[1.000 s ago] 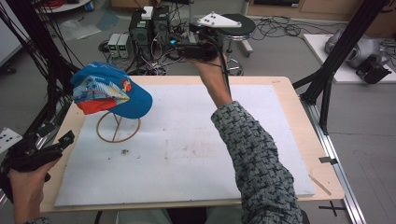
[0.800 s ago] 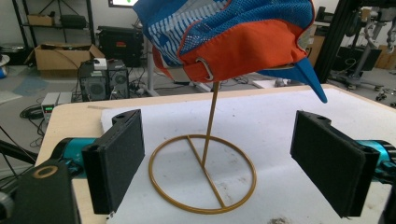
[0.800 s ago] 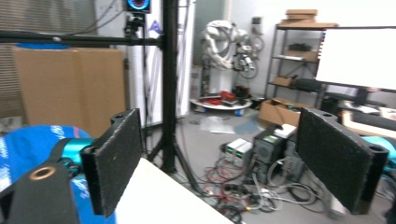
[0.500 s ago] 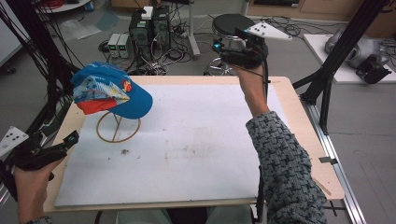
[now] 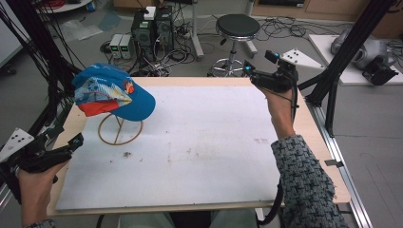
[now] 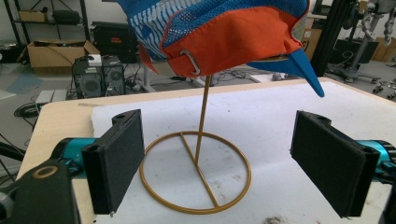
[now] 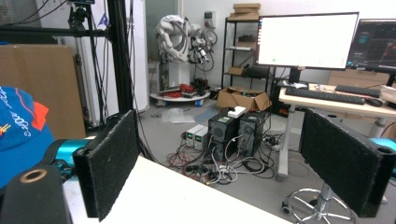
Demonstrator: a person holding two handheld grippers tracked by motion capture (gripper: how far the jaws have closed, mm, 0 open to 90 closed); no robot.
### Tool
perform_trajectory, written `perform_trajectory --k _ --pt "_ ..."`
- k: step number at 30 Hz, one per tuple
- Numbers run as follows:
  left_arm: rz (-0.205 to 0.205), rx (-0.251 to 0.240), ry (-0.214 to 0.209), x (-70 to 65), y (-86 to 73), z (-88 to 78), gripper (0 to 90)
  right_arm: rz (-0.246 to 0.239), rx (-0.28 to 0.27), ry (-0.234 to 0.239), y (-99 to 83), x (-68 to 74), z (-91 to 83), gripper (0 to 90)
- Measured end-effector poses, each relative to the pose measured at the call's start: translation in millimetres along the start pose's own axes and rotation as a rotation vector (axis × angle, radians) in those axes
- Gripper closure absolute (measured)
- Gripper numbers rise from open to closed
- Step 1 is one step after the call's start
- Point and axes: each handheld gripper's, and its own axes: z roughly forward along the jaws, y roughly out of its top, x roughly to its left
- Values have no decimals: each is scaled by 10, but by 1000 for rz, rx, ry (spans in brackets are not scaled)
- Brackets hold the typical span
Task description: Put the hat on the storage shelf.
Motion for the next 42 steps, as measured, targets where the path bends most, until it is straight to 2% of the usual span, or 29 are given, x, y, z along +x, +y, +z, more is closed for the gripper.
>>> perform_trajectory --k 5,6,8,14,21,23,24,25,26,27,34,38,40,42 --pt "5 7 -1 -8 -5 19 178 -3 0 -15 -103 -53 -127 119" --pt "2 7 -1 -11 -10 26 178 -2 4 -25 -183 -79 -197 119" --pt "1 10 -3 -12 -20 38 178 -5 5 -26 -224 -97 -222 119" --pt "3 20 -9 -38 -35 79 178 28 16 -39 -516 -192 -397 119" --pt "7 35 -16 -65 -52 128 178 40 26 -48 -753 -221 -554 119" --pt "10 38 -20 -73 -54 138 178 43 17 -37 -884 -231 -624 118" --pt "10 40 -19 -77 -55 143 178 43 17 -37 -884 -231 -624 118" --pt "11 41 -20 -80 -56 148 178 51 47 -35 -911 -237 -635 118" --pt "10 41 -22 -84 -58 152 178 53 108 -35 -942 -244 -639 118" --pt "13 46 -22 -88 -59 158 178 57 123 -29 -948 -242 -643 118" --pt "14 41 -25 -100 -55 164 178 43 130 -17 -925 -182 -677 119" --pt "12 40 -23 -91 -51 154 178 41 156 -4 -922 -135 -688 119" --pt "12 40 -23 -90 -50 150 178 21 115 -20 -961 -105 -718 120" --pt "12 40 -24 -90 -49 149 178 18 110 -27 -993 -102 -735 121"
